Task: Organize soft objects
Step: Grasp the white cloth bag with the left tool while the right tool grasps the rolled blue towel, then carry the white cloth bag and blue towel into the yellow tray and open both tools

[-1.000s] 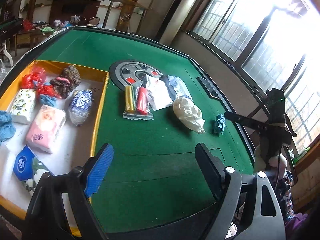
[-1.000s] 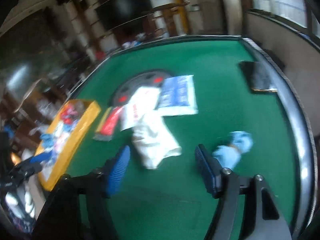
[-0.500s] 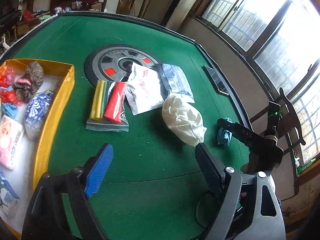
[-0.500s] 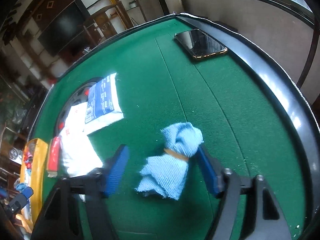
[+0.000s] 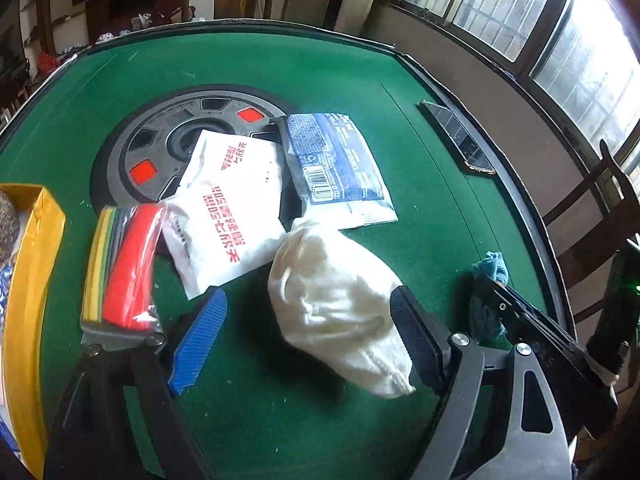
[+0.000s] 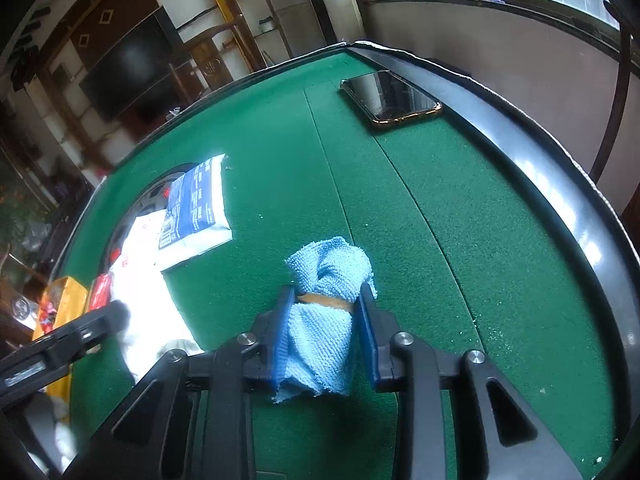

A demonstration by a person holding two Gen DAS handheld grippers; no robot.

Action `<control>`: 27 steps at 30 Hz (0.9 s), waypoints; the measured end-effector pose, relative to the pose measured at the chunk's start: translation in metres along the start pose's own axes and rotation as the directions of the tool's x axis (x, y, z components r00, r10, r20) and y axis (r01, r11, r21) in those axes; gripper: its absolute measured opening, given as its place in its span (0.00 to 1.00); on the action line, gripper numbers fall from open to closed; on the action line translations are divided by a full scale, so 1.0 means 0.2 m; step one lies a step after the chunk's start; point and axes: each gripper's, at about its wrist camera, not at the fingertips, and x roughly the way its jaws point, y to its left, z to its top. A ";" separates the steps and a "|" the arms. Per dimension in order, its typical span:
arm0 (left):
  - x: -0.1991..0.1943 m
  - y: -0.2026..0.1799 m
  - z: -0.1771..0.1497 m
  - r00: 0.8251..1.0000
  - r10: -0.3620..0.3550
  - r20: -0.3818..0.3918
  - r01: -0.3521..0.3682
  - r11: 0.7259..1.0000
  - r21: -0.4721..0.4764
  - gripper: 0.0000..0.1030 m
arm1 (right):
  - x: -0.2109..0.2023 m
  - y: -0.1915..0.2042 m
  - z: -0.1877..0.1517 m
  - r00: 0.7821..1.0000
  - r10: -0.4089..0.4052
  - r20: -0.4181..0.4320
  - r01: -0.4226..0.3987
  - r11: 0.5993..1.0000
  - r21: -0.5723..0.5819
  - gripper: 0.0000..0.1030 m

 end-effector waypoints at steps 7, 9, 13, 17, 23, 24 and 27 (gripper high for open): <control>0.16 -0.14 -0.02 0.999 0.019 -0.031 -0.017 0.996 0.088 0.82 | 0.01 -0.02 0.01 0.999 0.040 -0.005 -0.039 0.999 0.028 0.26; 0.17 -0.17 -0.03 0.999 0.027 -0.024 -0.023 0.993 0.118 0.73 | 0.01 -0.02 0.01 0.999 0.040 -0.005 -0.039 0.999 0.024 0.26; 0.10 -0.13 -0.01 0.999 -0.054 0.004 0.053 0.995 0.083 0.26 | 0.02 -0.02 0.01 0.999 0.044 -0.001 -0.044 0.999 0.023 0.26; -0.04 -0.02 -0.02 0.989 -0.142 0.042 0.141 0.990 0.014 0.24 | 0.02 -0.02 0.01 0.999 0.044 0.003 -0.044 0.999 0.019 0.26; -0.42 0.27 -0.14 0.957 -0.244 0.157 0.257 0.964 -0.063 0.25 | 0.02 -0.01 0.01 0.999 0.041 0.010 -0.041 0.999 0.008 0.26; -0.48 0.33 -0.17 0.953 -0.244 0.181 0.260 0.963 -0.071 0.25 | 0.02 -0.02 0.01 0.999 0.042 0.011 -0.043 0.999 0.010 0.26; -0.70 0.57 -0.27 0.944 -0.217 0.248 0.250 0.962 -0.109 0.25 | 0.02 -0.02 0.01 0.999 0.042 0.015 -0.042 0.999 0.012 0.26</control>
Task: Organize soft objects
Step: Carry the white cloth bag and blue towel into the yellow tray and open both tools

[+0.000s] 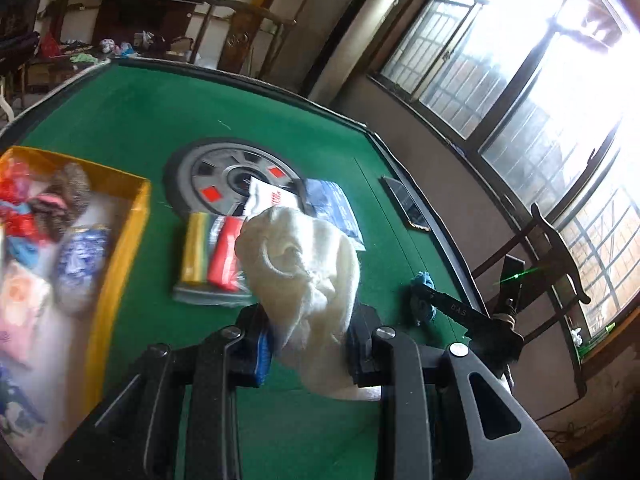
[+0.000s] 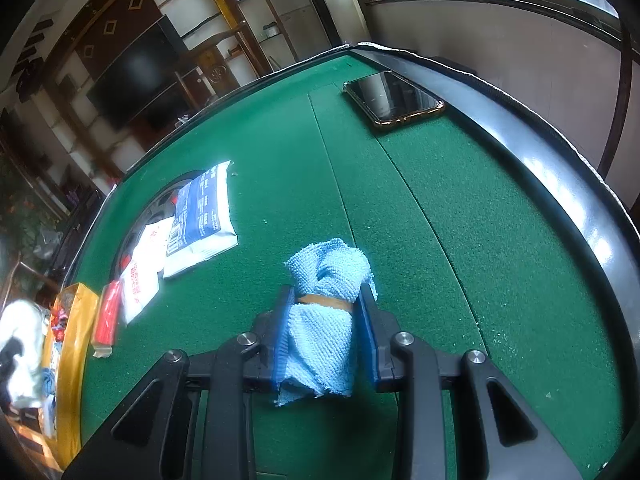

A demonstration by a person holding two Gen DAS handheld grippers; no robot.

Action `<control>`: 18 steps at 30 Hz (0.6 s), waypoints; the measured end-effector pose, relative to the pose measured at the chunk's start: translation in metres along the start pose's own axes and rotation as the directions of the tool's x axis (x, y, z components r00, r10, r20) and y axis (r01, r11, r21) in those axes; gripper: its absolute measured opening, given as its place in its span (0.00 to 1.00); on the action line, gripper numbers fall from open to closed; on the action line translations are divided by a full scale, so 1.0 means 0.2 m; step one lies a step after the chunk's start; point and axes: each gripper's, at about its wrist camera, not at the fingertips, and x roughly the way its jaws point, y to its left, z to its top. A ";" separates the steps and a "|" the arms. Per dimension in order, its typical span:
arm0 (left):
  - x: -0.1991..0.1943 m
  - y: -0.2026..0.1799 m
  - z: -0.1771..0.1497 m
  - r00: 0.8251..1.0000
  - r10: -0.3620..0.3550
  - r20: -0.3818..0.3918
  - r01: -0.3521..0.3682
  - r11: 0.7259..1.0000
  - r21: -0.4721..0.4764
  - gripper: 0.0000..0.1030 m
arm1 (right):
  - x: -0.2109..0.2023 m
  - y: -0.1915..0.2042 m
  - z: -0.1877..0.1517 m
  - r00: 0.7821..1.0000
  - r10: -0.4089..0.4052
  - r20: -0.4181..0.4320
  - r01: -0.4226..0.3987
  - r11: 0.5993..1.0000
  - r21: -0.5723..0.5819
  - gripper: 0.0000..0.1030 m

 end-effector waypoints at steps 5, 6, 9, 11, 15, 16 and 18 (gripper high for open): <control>-0.35 0.38 -0.06 0.985 0.155 0.076 -0.149 0.986 -0.080 0.25 | -0.01 0.06 -0.01 0.998 -0.051 0.020 0.052 0.997 -0.053 0.26; -0.40 0.46 -0.07 0.977 0.196 0.080 -0.188 0.977 -0.099 0.25 | -0.02 0.07 -0.01 0.998 -0.058 0.026 0.059 0.996 -0.067 0.25; -0.49 0.67 -0.10 0.955 0.289 0.072 -0.274 0.948 -0.165 0.25 | -0.07 0.13 -0.01 0.996 -0.068 0.059 0.074 0.992 -0.105 0.24; -0.51 0.78 -0.12 0.938 0.342 0.055 -0.326 0.925 -0.194 0.25 | -0.13 0.18 0.00 0.996 -0.046 0.075 0.054 0.992 -0.111 0.24; -0.41 0.92 -0.14 0.928 0.373 -0.008 -0.365 0.903 -0.229 0.25 | -0.26 0.37 0.00 0.995 0.060 0.074 -0.049 0.988 -0.150 0.24; -0.40 0.94 -0.16 0.925 0.378 -0.025 -0.374 0.900 -0.226 0.25 | -0.29 0.44 -0.01 0.994 0.083 0.068 -0.070 0.982 -0.175 0.24; -0.35 0.99 -0.17 0.914 0.401 -0.060 -0.404 0.888 -0.219 0.30 | -0.32 0.59 -0.05 0.990 0.134 0.046 -0.120 0.965 -0.231 0.24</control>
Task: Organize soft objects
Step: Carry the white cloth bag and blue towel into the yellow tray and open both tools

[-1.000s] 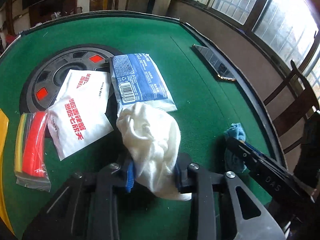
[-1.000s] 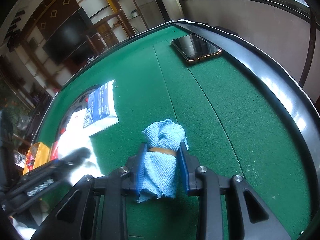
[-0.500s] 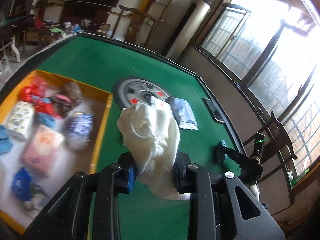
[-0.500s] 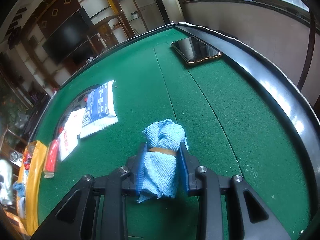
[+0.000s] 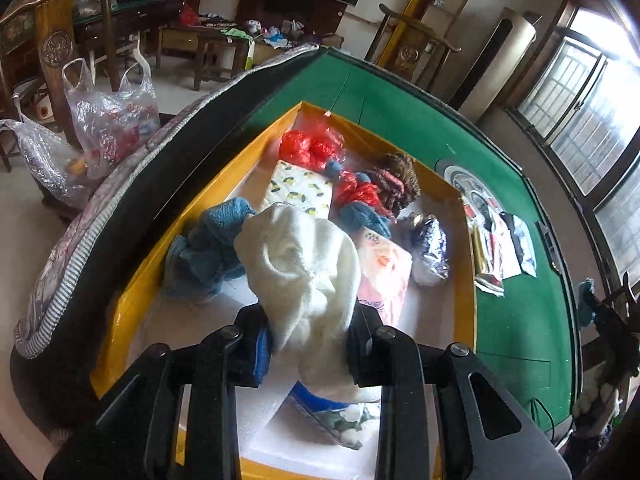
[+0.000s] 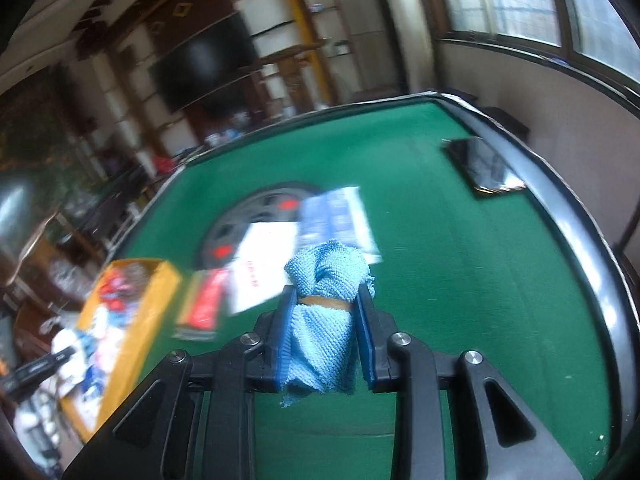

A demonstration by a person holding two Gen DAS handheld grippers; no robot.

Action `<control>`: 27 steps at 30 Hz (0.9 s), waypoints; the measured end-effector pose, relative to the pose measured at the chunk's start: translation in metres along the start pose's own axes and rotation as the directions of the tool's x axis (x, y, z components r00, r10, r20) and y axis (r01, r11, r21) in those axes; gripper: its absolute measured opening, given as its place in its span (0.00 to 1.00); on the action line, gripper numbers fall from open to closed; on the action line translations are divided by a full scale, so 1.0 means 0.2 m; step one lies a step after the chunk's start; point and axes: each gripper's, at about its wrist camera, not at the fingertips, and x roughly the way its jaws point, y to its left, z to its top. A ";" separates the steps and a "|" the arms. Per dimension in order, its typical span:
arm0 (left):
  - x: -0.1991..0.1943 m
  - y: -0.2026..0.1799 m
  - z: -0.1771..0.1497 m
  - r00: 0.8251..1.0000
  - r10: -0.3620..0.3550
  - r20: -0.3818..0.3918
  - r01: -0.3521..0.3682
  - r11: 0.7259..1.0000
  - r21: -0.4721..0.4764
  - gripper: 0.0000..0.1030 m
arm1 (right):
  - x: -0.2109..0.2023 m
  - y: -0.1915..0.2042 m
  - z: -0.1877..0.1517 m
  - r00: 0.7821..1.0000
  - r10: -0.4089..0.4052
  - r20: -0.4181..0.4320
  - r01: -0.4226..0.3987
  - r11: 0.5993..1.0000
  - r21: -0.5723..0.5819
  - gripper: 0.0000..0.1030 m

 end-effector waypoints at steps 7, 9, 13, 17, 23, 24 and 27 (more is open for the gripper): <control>0.08 -0.04 -0.03 0.991 0.132 -0.036 -0.129 0.989 0.071 0.58 | 0.09 0.61 -0.12 0.966 0.218 -0.140 -0.241 0.953 -0.183 0.24; 0.02 -0.03 -0.04 0.997 0.079 -0.017 -0.078 0.996 0.039 0.58 | 0.15 0.78 -0.18 0.941 0.267 -0.206 -0.309 0.927 -0.212 0.24; -0.12 -0.01 -0.04 0.997 0.054 0.057 -0.055 0.998 0.013 0.58 | 0.26 1.03 -0.30 0.905 0.306 -0.295 -0.385 0.885 -0.262 0.25; -0.28 0.04 -0.05 0.984 0.032 0.176 -0.028 0.999 -0.023 0.58 | 0.37 1.21 -0.41 0.886 0.284 -0.366 -0.401 0.866 -0.297 0.25; -0.45 0.09 -0.06 0.945 0.077 0.319 -0.067 0.997 -0.042 0.65 | 0.46 1.35 -0.56 0.894 0.187 -0.407 -0.347 0.864 -0.365 0.25; -0.47 0.10 -0.06 0.939 0.088 0.333 -0.078 0.996 -0.043 0.65 | 0.46 1.38 -0.57 0.899 0.170 -0.404 -0.332 0.866 -0.375 0.26; -0.49 0.12 -0.07 0.924 0.108 0.366 -0.095 0.994 -0.055 0.70 | 0.48 1.39 -0.59 0.906 0.146 -0.398 -0.312 0.865 -0.392 0.30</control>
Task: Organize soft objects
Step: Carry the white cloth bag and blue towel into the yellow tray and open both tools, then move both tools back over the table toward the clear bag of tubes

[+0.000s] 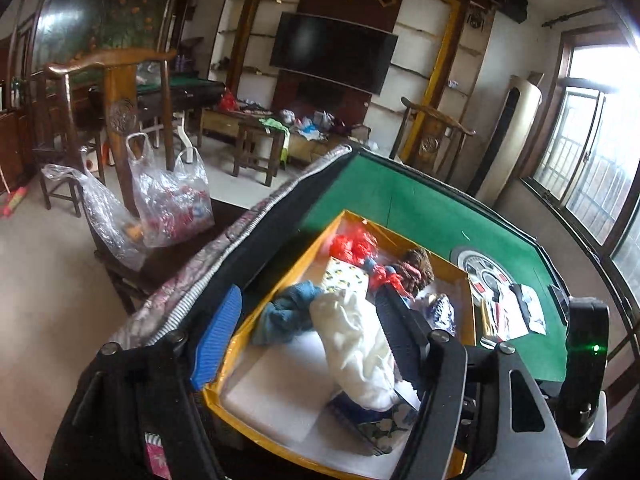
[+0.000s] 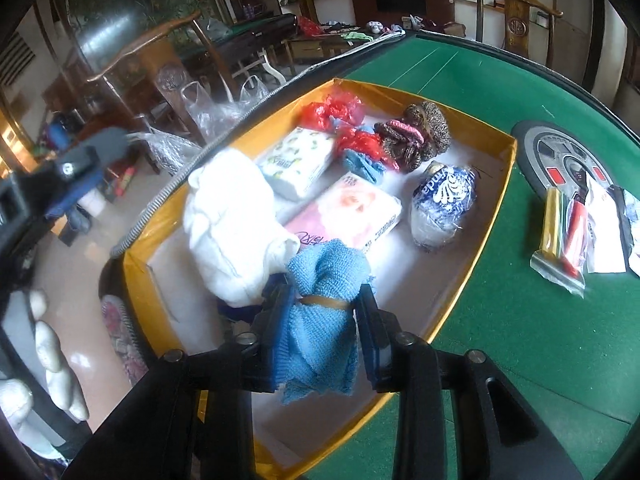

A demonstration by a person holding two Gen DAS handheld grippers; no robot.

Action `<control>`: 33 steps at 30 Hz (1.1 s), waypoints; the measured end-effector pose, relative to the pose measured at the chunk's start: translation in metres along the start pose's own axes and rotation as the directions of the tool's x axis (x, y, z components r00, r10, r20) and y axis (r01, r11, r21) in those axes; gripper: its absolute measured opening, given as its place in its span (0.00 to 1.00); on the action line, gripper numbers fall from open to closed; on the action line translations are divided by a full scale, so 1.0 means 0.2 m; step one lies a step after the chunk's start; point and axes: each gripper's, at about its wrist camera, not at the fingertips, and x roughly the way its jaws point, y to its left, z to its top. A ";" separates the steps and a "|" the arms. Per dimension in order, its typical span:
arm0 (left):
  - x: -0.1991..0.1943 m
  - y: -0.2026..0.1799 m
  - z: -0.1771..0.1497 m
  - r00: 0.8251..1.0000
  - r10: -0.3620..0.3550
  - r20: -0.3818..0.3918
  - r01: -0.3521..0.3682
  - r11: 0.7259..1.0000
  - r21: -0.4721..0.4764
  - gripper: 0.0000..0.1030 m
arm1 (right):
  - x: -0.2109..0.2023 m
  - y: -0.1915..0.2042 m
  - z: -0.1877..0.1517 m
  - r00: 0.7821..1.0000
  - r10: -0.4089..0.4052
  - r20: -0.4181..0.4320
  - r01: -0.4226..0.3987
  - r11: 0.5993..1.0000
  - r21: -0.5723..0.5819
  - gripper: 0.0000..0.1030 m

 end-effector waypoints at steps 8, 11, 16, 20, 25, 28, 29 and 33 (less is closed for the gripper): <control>-0.05 -0.02 0.00 0.998 0.025 0.051 -0.025 1.000 0.003 0.71 | -0.11 -0.01 0.00 0.997 -0.014 0.075 0.014 1.000 0.003 0.46; -0.08 -0.06 0.00 0.997 0.012 0.071 -0.013 1.000 0.011 0.71 | -0.19 -0.05 -0.01 0.991 -0.017 0.129 0.016 1.000 0.014 0.46; -0.18 -0.13 0.00 0.988 0.021 0.154 -0.028 0.999 0.046 0.77 | -0.33 -0.15 -0.03 0.965 -0.082 0.250 0.070 0.996 0.056 0.47; -0.34 -0.21 -0.02 0.938 0.076 0.339 -0.099 0.994 0.051 0.84 | -0.47 -0.18 -0.09 0.913 -0.179 0.366 0.171 0.984 0.054 0.59; -0.47 -0.31 -0.04 0.876 0.086 0.474 -0.117 0.993 0.036 1.00 | -0.56 -0.17 -0.14 0.851 -0.268 0.451 0.287 0.958 0.028 0.84; -0.43 -0.38 -0.02 0.900 0.069 0.431 -0.111 0.991 0.073 1.00 | -0.55 -0.18 -0.16 0.851 -0.287 0.439 0.312 0.950 0.016 0.86; -0.41 -0.40 -0.01 0.908 0.083 0.410 -0.128 0.988 0.085 1.00 | -0.54 -0.19 -0.16 0.857 -0.282 0.432 0.305 0.952 0.016 0.86; -0.31 -0.50 -0.03 0.926 0.187 0.328 -0.243 0.960 0.139 1.00 | -0.53 -0.23 -0.19 0.868 -0.278 0.413 0.295 0.955 0.022 0.86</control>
